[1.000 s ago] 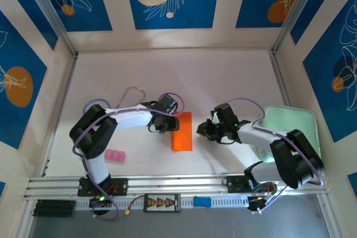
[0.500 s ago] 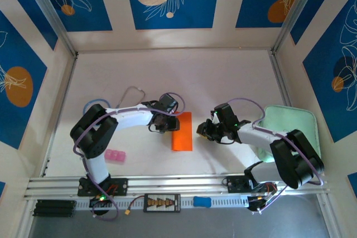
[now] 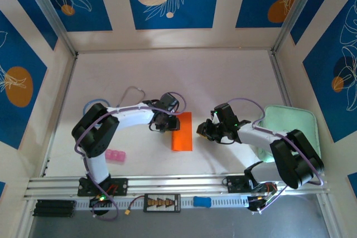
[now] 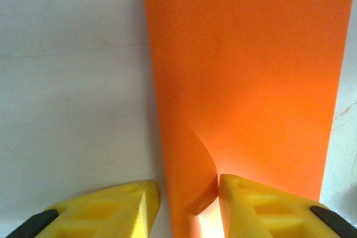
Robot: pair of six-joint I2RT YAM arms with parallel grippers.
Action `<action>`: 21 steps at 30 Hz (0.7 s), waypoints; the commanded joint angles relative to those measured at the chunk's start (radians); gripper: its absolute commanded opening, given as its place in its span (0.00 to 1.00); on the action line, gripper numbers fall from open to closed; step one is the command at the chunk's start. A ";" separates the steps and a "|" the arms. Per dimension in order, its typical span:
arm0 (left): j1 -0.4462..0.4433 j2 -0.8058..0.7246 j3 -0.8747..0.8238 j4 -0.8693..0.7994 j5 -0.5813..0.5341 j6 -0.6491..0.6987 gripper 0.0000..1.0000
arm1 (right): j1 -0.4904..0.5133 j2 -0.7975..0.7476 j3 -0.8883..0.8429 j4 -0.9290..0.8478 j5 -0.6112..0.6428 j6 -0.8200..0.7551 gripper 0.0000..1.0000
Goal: Fold a paper plane with a square sheet of paper (pick it up from the middle)
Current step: Hold the square sheet of paper at the center of the table.
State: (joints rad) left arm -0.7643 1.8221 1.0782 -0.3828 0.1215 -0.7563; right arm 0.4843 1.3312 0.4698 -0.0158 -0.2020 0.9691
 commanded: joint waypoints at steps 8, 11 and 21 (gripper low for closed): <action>0.013 0.058 -0.009 -0.011 -0.071 0.020 0.41 | 0.005 -0.012 0.017 -0.024 -0.010 -0.015 0.24; 0.014 0.061 -0.009 -0.011 -0.069 0.014 0.41 | 0.005 -0.013 0.016 -0.023 -0.010 -0.015 0.24; 0.013 0.063 -0.014 -0.004 -0.067 -0.005 0.41 | 0.011 -0.012 0.012 0.007 -0.026 -0.017 0.23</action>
State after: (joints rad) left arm -0.7643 1.8229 1.0790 -0.3824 0.1253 -0.7540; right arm 0.4873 1.3312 0.4698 -0.0120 -0.2035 0.9688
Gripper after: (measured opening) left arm 0.410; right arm 0.227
